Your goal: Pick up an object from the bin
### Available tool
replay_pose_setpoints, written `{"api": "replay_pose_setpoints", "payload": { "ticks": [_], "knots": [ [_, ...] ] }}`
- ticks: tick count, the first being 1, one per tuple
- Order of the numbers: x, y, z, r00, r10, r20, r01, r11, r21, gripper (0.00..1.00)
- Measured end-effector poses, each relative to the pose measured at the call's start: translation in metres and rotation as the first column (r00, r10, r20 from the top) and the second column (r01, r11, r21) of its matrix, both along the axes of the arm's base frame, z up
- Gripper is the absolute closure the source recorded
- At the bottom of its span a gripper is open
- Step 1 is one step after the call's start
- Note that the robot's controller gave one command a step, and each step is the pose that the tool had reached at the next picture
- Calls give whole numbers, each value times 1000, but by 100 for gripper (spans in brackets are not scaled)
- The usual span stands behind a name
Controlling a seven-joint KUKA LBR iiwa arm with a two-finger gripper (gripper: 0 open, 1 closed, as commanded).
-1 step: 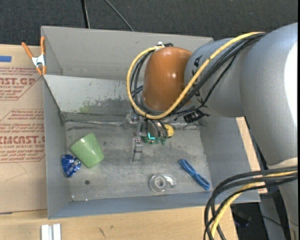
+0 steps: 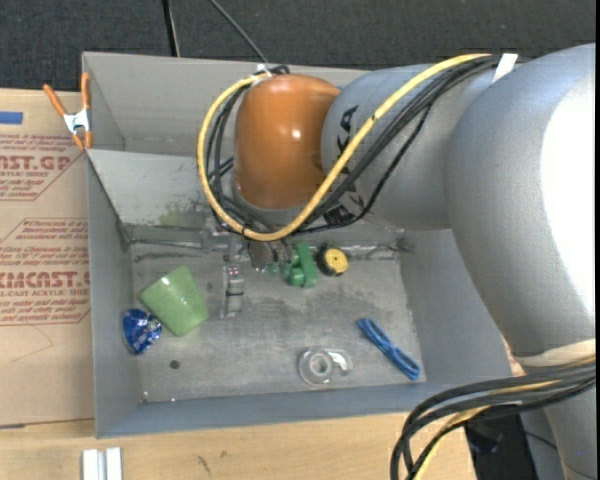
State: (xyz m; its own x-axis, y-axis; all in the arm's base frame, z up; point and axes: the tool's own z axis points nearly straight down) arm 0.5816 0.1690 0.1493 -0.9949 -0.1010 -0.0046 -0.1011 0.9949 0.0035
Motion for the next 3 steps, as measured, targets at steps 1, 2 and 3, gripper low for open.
{"api": "replay_pose_setpoints", "payload": {
  "ticks": [1,2,3],
  "knots": [
    [-9,39,-83,996,-93,-6,93,996,-4,0],
    [-8,38,-79,996,-94,-2,94,996,-3,100],
    [-14,42,22,928,373,4,-373,928,-4,100]
  ]
}}
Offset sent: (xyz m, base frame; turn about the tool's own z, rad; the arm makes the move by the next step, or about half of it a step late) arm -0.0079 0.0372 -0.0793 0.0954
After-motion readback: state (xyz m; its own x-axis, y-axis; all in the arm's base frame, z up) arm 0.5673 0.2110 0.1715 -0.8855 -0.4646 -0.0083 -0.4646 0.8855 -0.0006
